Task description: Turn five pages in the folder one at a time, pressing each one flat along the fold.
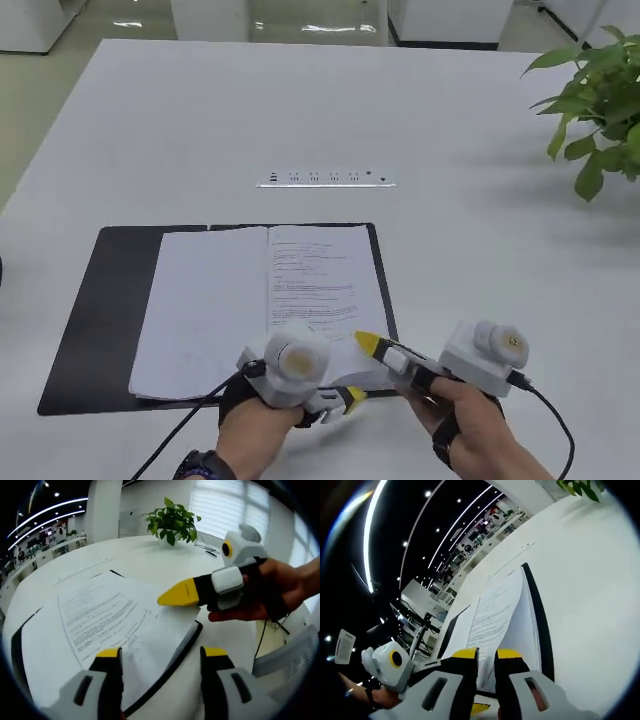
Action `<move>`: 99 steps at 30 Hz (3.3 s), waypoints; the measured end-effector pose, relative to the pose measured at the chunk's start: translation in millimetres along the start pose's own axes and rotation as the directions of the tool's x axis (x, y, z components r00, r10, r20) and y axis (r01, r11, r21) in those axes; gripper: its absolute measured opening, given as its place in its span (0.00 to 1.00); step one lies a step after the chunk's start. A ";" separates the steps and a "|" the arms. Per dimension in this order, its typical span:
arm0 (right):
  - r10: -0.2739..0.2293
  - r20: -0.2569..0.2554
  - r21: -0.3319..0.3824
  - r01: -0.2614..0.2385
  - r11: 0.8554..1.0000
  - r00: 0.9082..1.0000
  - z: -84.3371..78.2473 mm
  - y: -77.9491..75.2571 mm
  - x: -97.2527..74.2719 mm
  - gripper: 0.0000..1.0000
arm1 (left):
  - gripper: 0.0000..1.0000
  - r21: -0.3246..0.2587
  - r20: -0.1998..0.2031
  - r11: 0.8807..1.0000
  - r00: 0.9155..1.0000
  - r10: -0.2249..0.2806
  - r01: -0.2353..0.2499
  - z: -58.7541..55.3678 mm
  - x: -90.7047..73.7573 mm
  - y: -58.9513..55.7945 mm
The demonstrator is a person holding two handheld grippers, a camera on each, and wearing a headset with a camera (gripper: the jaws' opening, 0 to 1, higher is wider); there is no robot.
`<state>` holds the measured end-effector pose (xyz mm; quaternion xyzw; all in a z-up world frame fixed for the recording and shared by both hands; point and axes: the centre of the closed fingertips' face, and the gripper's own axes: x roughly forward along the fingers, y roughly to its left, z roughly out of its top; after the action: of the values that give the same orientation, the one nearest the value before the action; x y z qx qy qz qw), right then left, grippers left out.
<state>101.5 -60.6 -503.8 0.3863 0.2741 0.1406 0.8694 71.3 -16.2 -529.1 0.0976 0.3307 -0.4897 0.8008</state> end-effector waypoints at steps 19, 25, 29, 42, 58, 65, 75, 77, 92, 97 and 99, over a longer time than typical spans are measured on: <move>-0.007 0.027 0.068 0.005 0.998 1.000 2.6 3.3 -1.5 0.00 | 0.65 -0.011 0.013 0.995 0.995 0.095 -0.095 -11.6 -75.8 33.0; 0.005 0.033 0.059 -0.007 0.998 0.999 6.3 13.4 1.8 0.00 | 0.65 -0.018 0.030 0.991 0.990 0.136 -0.135 -14.5 -101.8 42.7; 0.022 0.035 0.051 -0.024 0.998 0.999 8.5 23.1 6.2 0.00 | 0.66 -0.031 0.047 0.987 0.986 0.157 -0.156 -13.4 -116.2 47.7; 0.084 0.016 -0.016 -0.084 0.996 0.996 11.0 66.5 32.6 0.00 | 0.66 -0.075 0.092 0.973 0.971 0.223 -0.216 -9.6 -149.4 61.1; 0.151 -0.044 -0.043 -0.153 0.987 0.988 -14.3 112.0 68.7 0.00 | 0.68 -0.134 0.107 0.953 0.952 0.287 -0.272 -24.7 -181.3 75.5; 0.177 -0.066 -0.040 -0.180 0.983 0.982 -29.5 128.9 81.6 0.00 | 0.68 -0.156 0.121 0.942 0.940 0.318 -0.298 -25.5 -194.9 83.7; 0.215 -0.099 -0.025 -0.219 0.975 0.972 -46.9 152.0 97.8 0.00 | 0.68 -0.168 0.114 0.938 0.939 0.326 -0.305 -28.2 -199.8 86.6; 0.221 -0.109 -0.025 -0.225 0.974 0.969 -49.2 154.5 101.0 0.00 | 0.69 -0.164 0.112 0.939 0.939 0.324 -0.304 -28.1 -199.4 87.8; 0.254 -0.204 -0.032 -0.266 0.963 0.945 -85.0 176.8 125.6 0.00 | 0.69 -0.181 0.120 0.934 0.936 0.331 -0.307 -32.1 -210.1 92.1; 0.247 -0.222 -0.011 -0.256 0.967 0.943 -99.4 180.3 134.2 0.00 | 0.69 -0.191 0.123 0.931 0.933 0.337 -0.311 -34.3 -214.8 95.4; 0.236 -0.226 0.009 -0.241 0.971 0.945 -106.6 179.2 138.6 0.00 | 0.69 -0.199 0.121 0.927 0.931 0.344 -0.317 -37.0 -217.5 100.1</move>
<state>145.5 184.7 -479.4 0.3902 0.3208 0.2901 0.8128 74.7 208.3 -438.1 0.0428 0.2890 -0.3224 0.9004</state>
